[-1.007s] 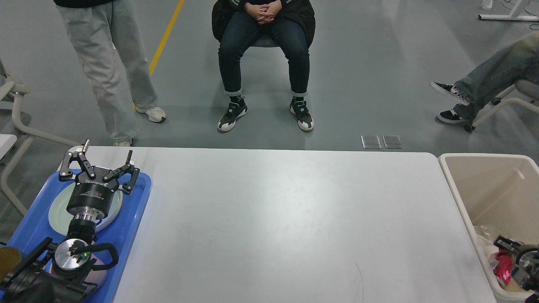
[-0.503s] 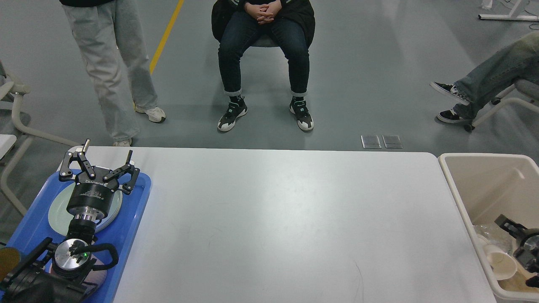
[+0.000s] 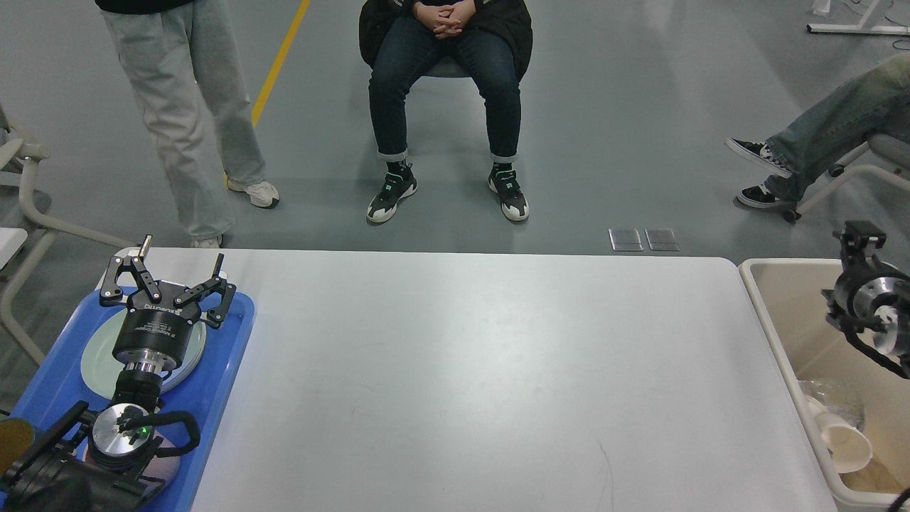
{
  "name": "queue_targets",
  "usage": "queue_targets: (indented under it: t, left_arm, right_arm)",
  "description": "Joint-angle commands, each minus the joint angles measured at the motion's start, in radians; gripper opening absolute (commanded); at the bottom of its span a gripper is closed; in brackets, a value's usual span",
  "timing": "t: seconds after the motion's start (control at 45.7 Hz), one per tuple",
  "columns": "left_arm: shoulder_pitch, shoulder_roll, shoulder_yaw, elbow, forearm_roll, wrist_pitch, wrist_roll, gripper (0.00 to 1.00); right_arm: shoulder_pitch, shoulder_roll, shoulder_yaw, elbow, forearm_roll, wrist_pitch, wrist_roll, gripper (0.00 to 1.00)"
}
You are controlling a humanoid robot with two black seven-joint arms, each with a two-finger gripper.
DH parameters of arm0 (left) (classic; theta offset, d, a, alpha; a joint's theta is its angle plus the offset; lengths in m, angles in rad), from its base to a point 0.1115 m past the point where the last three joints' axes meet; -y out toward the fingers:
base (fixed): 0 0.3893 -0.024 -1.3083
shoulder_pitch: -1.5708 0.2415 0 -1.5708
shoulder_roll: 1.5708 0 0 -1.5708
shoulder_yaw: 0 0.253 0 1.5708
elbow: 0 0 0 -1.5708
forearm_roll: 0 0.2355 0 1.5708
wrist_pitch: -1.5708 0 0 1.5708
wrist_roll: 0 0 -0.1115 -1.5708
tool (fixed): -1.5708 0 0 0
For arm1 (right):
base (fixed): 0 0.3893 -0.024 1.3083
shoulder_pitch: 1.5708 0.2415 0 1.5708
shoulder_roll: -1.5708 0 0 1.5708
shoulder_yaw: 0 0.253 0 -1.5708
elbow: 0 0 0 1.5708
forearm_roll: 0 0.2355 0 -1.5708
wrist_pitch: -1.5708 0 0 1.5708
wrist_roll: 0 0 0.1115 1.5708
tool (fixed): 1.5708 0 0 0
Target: Tidy desktop
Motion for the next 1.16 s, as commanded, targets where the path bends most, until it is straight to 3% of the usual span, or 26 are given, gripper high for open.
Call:
queue_targets:
  t: [0.0, 0.131, 0.284, 0.372, 0.416, 0.525, 0.569, 0.744, 0.897, 1.138]
  left_arm:
    - [0.001, 0.0, 0.0, 0.0, 0.0, 0.0, 0.0, 0.96]
    - [0.001, 0.0, 0.0, 0.0, 0.0, 0.0, 0.0, 0.96]
    - [0.001, 0.0, 0.0, 0.0, 0.0, 0.0, 0.0, 0.96]
    - [0.001, 0.0, 0.0, 0.0, 0.0, 0.0, 0.0, 0.96]
    - [0.001, 0.0, 0.0, 0.0, 0.0, 0.0, 0.0, 0.96]
    - [0.0, 0.0, 0.0, 0.0, 0.0, 0.0, 0.0, 0.96]
    - [0.0, 0.0, 0.0, 0.0, 0.0, 0.0, 0.0, 0.96]
    - [0.0, 0.0, 0.0, 0.0, 0.0, 0.0, 0.0, 0.96]
    - [0.0, 0.0, 0.0, 0.0, 0.0, 0.0, 0.0, 0.96]
    - [0.0, 0.0, 0.0, 0.001, 0.0, 0.0, 0.0, 0.96]
  right_arm:
    - [-0.066, 0.053, 0.204, 0.102, -0.057, 0.049, 0.008, 1.0]
    - [-0.165, 0.179, 0.471, 0.108, -0.095, 0.104, 0.06, 1.0]
    - [-0.294, 0.283, 0.767, 0.151, -0.25, 0.323, 0.069, 1.0]
    - [-0.331, 0.329, 0.916, 0.199, -0.374, 0.352, 0.098, 1.0]
    - [-0.354, 0.369, 0.959, 0.216, -0.446, 0.352, 0.141, 1.0]
    - [-0.393, 0.402, 0.979, 0.225, -0.569, 0.349, 0.297, 1.0]
    - [-0.394, 0.402, 0.971, 0.219, -0.571, 0.349, 0.327, 1.0]
    - [-0.403, 0.396, 0.956, 0.196, -0.522, 0.415, 0.264, 1.0]
    - [-0.403, 0.357, 0.941, 0.162, -0.462, 0.473, 0.264, 1.0]
    - [-0.406, 0.365, 0.941, 0.162, -0.459, 0.457, 0.274, 1.0]
